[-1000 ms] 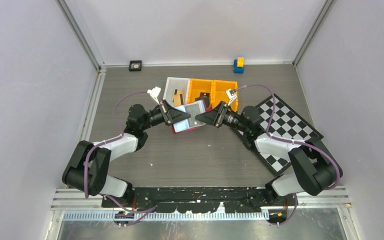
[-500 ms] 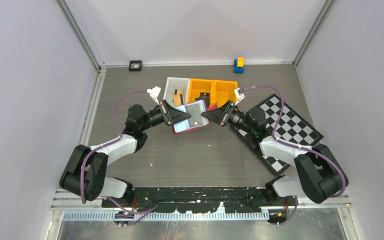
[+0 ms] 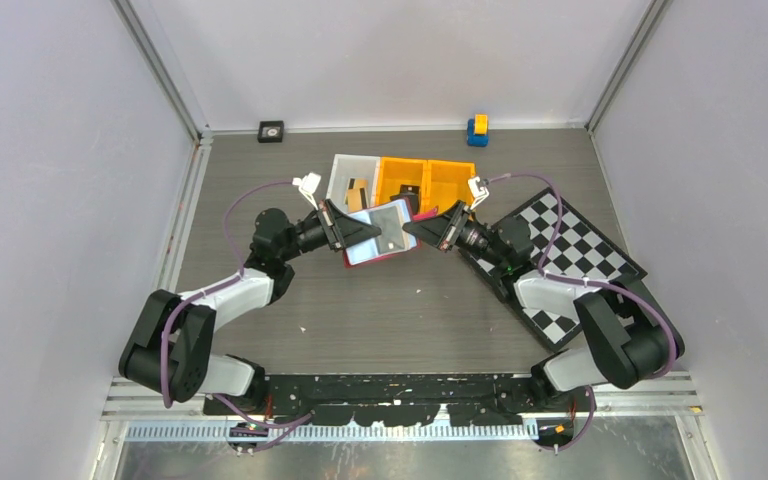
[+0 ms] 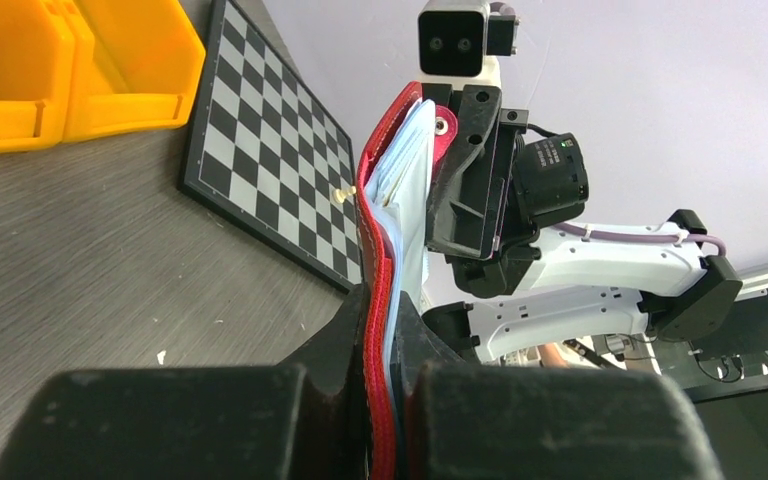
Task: Take the credit cards out of the card holder
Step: Remove the credit card from the card holder.
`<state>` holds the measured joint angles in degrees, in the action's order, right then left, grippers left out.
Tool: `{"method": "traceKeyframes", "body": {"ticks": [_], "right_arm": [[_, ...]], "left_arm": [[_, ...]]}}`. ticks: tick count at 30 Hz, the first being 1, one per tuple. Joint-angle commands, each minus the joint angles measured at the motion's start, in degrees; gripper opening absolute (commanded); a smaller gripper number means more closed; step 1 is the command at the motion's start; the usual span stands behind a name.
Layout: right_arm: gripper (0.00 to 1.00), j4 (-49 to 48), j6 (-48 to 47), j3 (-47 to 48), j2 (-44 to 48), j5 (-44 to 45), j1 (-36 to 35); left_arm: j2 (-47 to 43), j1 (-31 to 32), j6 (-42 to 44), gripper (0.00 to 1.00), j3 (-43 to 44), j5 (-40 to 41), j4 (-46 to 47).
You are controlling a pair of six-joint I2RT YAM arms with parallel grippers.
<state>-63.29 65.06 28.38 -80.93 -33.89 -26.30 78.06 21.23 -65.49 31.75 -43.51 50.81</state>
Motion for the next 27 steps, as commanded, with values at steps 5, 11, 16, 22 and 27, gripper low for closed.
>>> {"method": "traceKeyframes", "body": {"ticks": [5,11,16,22,27], "right_arm": [[0.0,-10.5,2.6,1.2,0.0,-2.3,-0.1],[0.01,-12.0,2.9,1.6,-0.4,-3.1,-0.5],[0.01,-3.8,-2.4,2.0,2.0,-1.3,-1.2],[0.01,12.1,-11.6,3.8,6.1,3.2,-3.9],[0.01,22.8,-16.5,4.7,9.5,7.9,-3.9]], "left_arm": [[-1.5,-0.3,3.3,0.17,1.6,1.5,-6.5],[-1.7,-0.3,5.2,0.38,2.5,2.9,-11.4],[-3.4,0.2,10.0,0.31,3.0,7.2,-19.7],[-1.7,0.5,10.2,0.08,3.9,6.7,-20.8],[-1.8,0.5,10.1,0.0,3.7,6.5,-20.1]]}}
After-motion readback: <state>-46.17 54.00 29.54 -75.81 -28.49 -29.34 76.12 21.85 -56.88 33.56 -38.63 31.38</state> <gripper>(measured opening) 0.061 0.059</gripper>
